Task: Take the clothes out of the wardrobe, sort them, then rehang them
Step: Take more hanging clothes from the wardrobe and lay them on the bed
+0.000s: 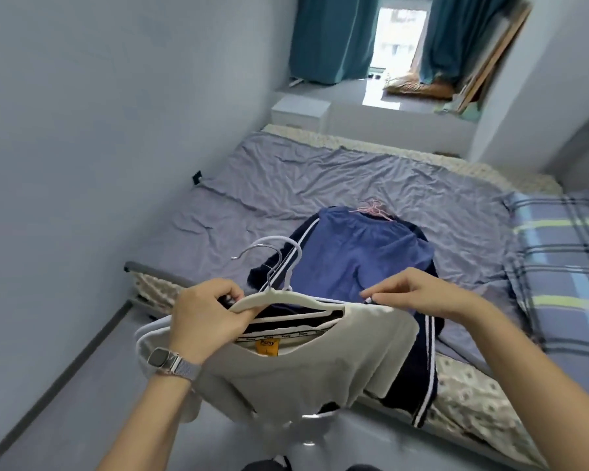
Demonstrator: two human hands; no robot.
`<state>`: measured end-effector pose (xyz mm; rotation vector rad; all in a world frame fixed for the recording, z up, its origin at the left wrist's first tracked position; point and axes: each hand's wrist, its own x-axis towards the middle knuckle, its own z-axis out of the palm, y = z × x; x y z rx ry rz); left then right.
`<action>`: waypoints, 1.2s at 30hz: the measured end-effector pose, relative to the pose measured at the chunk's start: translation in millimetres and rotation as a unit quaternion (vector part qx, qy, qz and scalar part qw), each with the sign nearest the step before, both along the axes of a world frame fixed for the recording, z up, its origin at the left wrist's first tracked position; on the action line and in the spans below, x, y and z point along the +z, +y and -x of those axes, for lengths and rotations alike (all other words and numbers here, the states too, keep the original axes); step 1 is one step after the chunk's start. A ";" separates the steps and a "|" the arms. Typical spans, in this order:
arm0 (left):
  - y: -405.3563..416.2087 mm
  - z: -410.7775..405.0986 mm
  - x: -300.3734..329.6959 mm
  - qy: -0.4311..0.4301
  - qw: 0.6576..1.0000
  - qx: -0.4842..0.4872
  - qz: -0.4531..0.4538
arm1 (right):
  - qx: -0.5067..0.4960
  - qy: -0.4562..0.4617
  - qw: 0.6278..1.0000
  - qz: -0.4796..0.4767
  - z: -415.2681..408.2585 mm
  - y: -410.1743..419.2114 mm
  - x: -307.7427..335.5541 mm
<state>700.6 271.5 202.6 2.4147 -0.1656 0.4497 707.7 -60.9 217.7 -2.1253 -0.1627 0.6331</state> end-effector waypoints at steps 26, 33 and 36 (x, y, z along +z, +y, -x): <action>-43.1 -68.6 18.1 -0.060 0.992 -0.109 0.012 | -0.030 -0.150 0.988 0.031 -9.4 -7.6 2.3; -46.7 -81.3 29.2 -0.071 0.991 -0.030 -0.105 | -0.141 -0.208 0.967 -0.048 -15.5 -25.9 10.9; -56.2 -85.6 33.9 -0.077 0.989 -0.015 -0.127 | -0.157 -0.214 0.962 -0.064 -20.3 -31.5 10.6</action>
